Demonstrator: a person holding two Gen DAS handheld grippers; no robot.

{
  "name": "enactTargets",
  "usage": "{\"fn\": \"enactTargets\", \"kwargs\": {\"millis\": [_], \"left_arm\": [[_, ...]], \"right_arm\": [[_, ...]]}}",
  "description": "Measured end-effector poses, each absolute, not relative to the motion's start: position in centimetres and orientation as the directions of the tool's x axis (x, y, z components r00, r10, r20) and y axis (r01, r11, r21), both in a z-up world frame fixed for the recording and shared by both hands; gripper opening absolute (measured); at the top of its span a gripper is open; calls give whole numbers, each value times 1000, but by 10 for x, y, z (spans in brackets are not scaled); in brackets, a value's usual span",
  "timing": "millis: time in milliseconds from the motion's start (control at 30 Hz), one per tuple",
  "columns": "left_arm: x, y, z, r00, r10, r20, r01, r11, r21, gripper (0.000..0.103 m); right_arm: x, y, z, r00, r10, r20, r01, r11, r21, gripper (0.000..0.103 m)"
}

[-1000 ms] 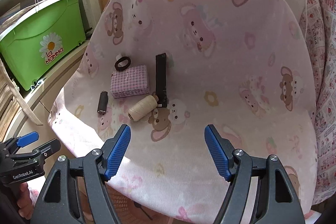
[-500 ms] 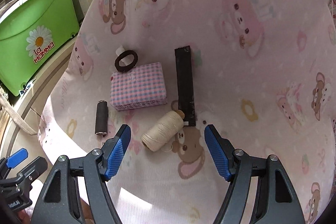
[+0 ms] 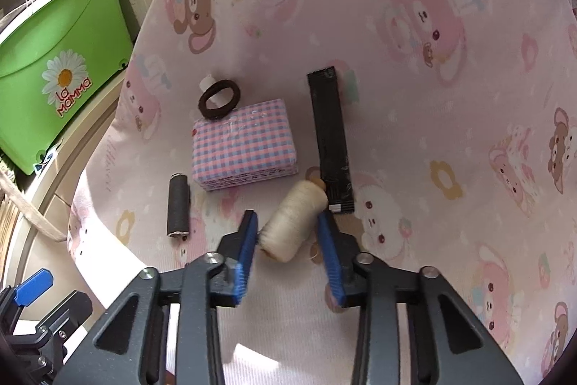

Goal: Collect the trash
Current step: 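Grasp the black thread spool with the left tool while the right tool grasps the cream spool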

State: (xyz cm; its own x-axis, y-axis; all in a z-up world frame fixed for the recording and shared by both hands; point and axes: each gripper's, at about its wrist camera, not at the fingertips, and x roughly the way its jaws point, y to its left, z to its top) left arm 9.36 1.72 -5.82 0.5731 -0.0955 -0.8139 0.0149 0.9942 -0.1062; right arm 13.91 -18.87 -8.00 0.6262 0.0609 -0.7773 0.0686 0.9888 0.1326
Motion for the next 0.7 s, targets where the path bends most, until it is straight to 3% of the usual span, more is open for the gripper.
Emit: {"fn": "enactTargets", "kwargs": {"millis": [267,433,533,700], "left_arm": [[92,17,-57,577,-101,-811,18,994,-111,92],[92,18,-56,582,-106,-806,26,993,-111,92],[91,15,-59,573,-128,-810,45,991,-125,87],[92,-4,-61,560,-172,-810,112,985,-132,64]], "right_arm": [[120,-200,-67,604,170,-778,-36,982,186,27],[103,-215,-50,638,133,-759,-42,989,138,27],[94,-227,-45,658,89,-748,-4,993,115,27],[88,-252,-41,663,52,-747,58,991,121,27]]}}
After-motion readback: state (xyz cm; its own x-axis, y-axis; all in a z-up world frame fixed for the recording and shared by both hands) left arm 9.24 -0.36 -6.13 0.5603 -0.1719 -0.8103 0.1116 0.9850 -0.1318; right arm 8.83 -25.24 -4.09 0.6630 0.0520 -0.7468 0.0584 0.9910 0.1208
